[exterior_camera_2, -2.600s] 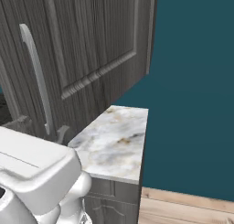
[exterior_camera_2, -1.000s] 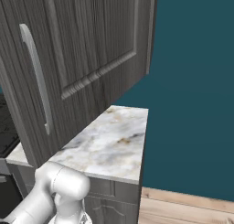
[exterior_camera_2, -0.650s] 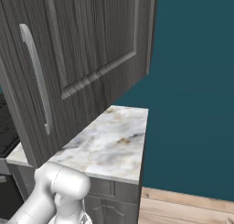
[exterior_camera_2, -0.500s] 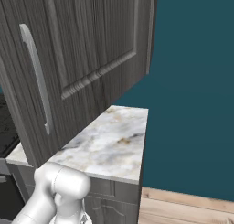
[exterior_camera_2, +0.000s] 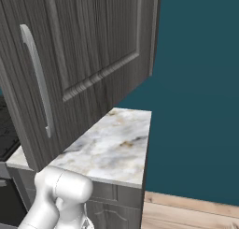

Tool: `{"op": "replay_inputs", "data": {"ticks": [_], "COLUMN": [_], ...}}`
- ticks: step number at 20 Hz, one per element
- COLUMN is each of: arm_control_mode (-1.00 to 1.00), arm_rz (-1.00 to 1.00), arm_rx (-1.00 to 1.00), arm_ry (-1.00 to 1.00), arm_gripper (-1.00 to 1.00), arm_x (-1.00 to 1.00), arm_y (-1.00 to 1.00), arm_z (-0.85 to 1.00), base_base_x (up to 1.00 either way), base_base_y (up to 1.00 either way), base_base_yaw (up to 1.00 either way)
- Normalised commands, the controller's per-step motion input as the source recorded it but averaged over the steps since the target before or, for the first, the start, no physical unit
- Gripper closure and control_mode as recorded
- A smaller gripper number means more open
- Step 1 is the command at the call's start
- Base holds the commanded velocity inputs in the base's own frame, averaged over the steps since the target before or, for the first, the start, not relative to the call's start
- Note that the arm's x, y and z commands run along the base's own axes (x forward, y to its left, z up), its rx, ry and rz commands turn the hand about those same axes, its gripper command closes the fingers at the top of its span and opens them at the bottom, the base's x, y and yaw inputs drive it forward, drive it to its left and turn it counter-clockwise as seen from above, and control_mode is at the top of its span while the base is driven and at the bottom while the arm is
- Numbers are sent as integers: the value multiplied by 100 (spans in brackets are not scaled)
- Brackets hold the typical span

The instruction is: Get the candle and the liquor from the cabinet and move them to the dining counter.

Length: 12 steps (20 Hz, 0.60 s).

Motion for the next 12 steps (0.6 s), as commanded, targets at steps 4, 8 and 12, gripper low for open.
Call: {"op": "replay_inputs", "data": {"ticks": [4, 8, 12], "arm_control_mode": [-100, -100, -100], "arm_rz": [-23, -22, -12], "arm_rx": [0, 1, 2], "arm_ry": [0, 0, 0], "arm_gripper": [-100, -100, -100], "arm_x": [33, 26, 19], "arm_y": [-9, -35, -61], "arm_z": [0, 0, -5], "base_base_x": [0, 0, 0], "base_base_y": [0, 0, 0], "base_base_yaw": [0, 0, 0]}}
